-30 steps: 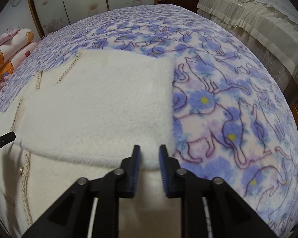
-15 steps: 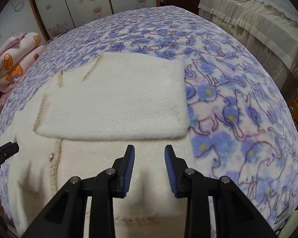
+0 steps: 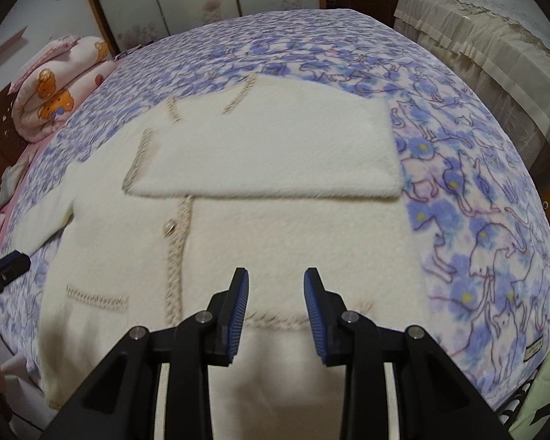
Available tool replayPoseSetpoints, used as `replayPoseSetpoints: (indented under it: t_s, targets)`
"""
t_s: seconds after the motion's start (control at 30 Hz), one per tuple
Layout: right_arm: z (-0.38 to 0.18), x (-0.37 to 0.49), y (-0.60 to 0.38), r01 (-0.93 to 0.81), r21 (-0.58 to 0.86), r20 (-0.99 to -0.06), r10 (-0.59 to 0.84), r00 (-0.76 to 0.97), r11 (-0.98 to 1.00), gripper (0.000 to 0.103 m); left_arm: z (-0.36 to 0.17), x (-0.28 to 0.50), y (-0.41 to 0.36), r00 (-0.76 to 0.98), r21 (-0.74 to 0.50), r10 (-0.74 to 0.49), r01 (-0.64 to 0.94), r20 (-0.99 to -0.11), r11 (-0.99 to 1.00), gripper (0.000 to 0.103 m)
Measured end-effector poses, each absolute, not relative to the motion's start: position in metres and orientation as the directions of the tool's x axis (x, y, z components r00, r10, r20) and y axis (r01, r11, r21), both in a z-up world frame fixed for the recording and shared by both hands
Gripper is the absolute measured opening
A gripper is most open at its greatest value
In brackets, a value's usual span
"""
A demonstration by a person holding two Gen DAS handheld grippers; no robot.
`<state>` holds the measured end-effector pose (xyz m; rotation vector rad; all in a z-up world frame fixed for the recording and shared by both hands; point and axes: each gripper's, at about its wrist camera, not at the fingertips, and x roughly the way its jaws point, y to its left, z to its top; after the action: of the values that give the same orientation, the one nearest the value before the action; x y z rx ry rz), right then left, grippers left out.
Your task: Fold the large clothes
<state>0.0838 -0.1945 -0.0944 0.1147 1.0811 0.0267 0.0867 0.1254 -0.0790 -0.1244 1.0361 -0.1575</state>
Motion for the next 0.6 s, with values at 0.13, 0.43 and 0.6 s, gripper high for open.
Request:
replayPoseSetpoints:
  t_s: [0.13, 0.43, 0.6]
  targets:
    - [-0.092, 0.078, -0.163, -0.003, 0.106, -0.885, 0.096, 0.456, 0.994, 0.031, -0.079, 0.075, 0.170, 0.507, -0.190, -0.166, 0.004, -0.846, 0.982, 0.064]
    - [-0.073, 0.089, -0.069, -0.136, 0.110, -0.872, 0.162, 0.461, 0.985, 0.031, -0.097, 0.051, 0.267, 0.484, -0.240, -0.132, -0.167, -0.865, 0.956, 0.064]
    - [-0.062, 0.097, -0.015, -0.202, 0.111, -0.861, 0.196, 0.470, 0.973, 0.031, -0.121, 0.044, 0.311, 0.445, -0.282, -0.152, -0.241, -0.882, 0.929, 0.064]
